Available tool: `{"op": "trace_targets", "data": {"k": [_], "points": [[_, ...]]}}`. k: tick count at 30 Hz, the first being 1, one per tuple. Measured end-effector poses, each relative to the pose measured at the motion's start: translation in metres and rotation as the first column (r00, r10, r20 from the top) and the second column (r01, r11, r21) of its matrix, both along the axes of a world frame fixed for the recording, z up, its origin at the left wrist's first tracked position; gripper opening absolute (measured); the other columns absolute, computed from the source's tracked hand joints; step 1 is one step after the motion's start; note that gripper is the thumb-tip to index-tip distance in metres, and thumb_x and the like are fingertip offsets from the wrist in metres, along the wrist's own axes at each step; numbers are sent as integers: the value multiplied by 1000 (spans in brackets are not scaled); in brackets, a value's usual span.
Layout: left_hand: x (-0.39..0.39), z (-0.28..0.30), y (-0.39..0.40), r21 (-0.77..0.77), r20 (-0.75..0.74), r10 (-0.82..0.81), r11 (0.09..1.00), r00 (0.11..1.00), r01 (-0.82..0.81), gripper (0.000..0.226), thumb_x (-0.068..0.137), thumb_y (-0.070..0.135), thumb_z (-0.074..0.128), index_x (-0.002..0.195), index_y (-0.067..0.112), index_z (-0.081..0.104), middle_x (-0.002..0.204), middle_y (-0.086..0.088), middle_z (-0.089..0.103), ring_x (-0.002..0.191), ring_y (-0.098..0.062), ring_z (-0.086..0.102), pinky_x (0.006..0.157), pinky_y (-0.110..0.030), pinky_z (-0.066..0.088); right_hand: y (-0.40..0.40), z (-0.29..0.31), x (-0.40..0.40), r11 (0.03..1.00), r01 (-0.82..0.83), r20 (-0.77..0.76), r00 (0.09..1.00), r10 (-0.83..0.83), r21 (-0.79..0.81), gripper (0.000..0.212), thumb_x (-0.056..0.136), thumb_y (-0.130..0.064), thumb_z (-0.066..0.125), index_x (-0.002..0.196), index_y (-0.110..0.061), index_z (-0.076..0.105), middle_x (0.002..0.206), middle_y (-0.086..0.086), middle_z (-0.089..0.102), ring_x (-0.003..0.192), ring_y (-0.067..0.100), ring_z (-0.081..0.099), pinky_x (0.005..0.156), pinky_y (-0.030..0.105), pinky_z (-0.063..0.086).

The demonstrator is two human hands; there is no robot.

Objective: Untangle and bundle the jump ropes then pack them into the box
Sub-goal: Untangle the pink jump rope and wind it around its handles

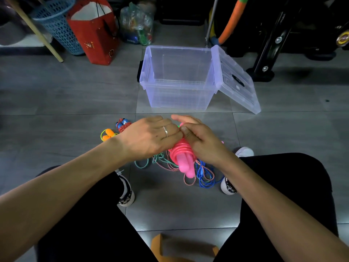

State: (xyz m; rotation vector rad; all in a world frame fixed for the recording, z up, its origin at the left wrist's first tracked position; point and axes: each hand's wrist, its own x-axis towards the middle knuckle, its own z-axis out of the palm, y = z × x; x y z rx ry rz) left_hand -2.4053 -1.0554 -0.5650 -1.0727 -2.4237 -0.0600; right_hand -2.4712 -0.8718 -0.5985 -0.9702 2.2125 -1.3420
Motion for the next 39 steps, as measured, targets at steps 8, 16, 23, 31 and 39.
{"op": "trace_targets", "data": {"k": [8, 16, 23, 31, 39], "points": [[0, -4, 3, -4, 18, 7, 1000, 1000, -7, 9, 90, 0, 59, 98, 3, 64, 79, -10, 62, 65, -28, 58, 56, -38, 48, 9, 18, -4, 991, -129, 286, 951, 114, 36, 24, 86, -1, 53, 102, -13, 65, 153, -14, 29, 140, 3, 29, 118, 37, 27], [-4, -8, 9, 284, 189, 223, 920, 956, -271, 18, 97, 25, 57, 111, 13, 55, 94, -9, 66, 70, -26, 64, 51, -39, 51, 9, 23, -10, 993, -80, 143, 987, 67, 92, 24, 101, -4, 44, 117, -6, 62, 159, -7, 21, 135, -5, 29, 108, 9, 28], [2, -10, 18, 503, 485, 267, 694, 833, -515, 21, 88, 21, 70, 102, 6, 68, 88, -2, 69, 76, -8, 61, 73, -27, 51, 13, 29, -8, 997, -14, -95, 995, 22, 80, 24, 98, -5, 49, 114, -4, 66, 159, 1, 25, 141, 11, 33, 112, 22, 29], [1, 5, 23, 525, 429, 304, 683, 851, -509, 13, 87, 10, 71, 95, 1, 67, 83, -5, 66, 75, -8, 55, 76, -2, 38, 12, 36, -6, 998, 17, -171, 985, -27, -64, 35, 95, -16, 48, 126, -7, 63, 157, 3, 32, 140, 10, 37, 112, 32, 37], [4, 0, 21, 482, 454, 276, 724, 847, -494, 15, 92, 18, 64, 100, 5, 62, 84, -1, 58, 71, -7, 48, 70, -12, 41, 19, 34, -6, 995, 38, -254, 965, -61, -95, 20, 96, -13, 52, 112, -6, 63, 152, 6, 37, 134, 10, 44, 106, 37, 44]]}}
